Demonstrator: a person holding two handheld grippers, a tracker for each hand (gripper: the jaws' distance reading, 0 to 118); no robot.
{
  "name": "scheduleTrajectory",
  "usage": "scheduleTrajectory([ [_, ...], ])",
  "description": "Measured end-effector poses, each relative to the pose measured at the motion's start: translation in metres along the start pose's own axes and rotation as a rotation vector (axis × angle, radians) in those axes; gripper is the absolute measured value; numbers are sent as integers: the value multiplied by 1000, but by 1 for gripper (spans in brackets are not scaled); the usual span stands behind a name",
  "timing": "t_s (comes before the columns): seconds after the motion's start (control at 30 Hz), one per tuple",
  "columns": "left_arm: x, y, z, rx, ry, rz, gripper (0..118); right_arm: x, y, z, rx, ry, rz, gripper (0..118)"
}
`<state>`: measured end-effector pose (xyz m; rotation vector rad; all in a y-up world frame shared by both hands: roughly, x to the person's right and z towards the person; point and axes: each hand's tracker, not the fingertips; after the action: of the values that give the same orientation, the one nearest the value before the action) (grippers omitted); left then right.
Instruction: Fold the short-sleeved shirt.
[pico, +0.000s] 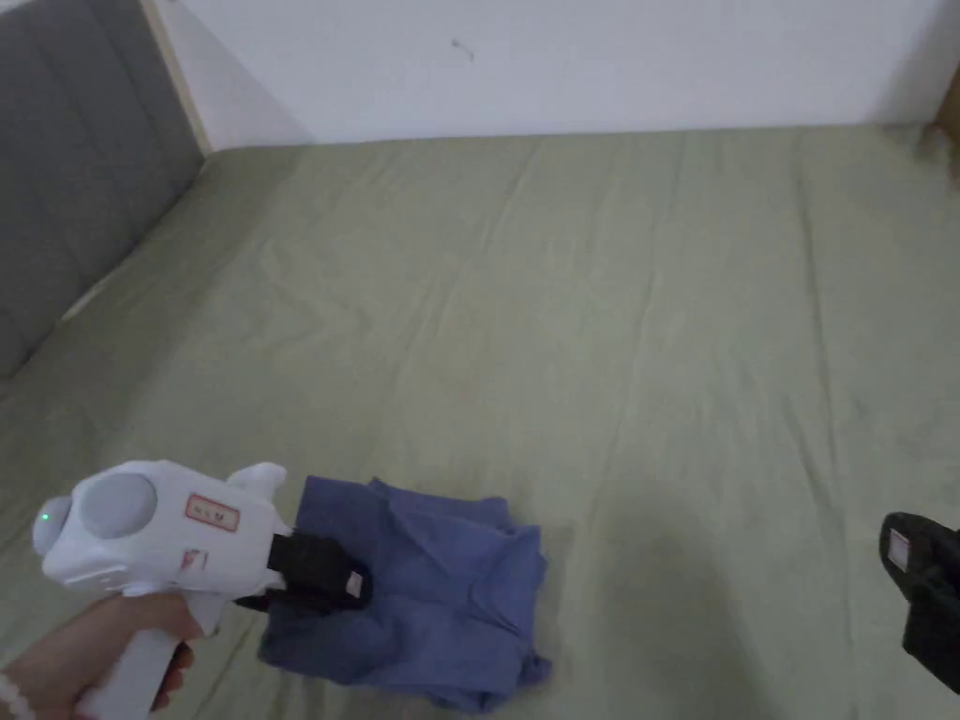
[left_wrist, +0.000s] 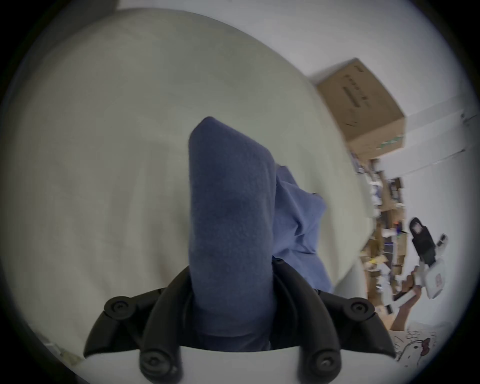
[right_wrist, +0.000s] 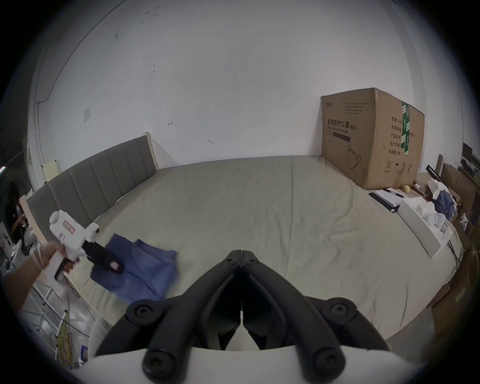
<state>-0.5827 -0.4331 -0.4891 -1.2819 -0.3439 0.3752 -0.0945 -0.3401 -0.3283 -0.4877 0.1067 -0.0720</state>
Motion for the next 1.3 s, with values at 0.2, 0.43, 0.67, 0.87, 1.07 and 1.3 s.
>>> scheduleTrajectory([
  [0.2,-66,9,55,13,318,-9,26,-19,-6,-16,-110,15,71,0],
  [0.43,-112,9,81,32,534,2,26,-44,-3,-28,-138,85,118,0],
  [0.67,-114,-6,81,192,639,-54,97,-49,-10,-33,-186,128,133,0],
  [0.87,-84,-8,118,401,446,88,97,-46,-13,-34,-201,143,117,0],
  [1.07,4,-25,137,579,433,-13,7,-40,-5,-24,-144,140,134,0],
  [1.3,127,-72,140,912,486,-156,0,-27,19,-8,-25,97,118,0],
])
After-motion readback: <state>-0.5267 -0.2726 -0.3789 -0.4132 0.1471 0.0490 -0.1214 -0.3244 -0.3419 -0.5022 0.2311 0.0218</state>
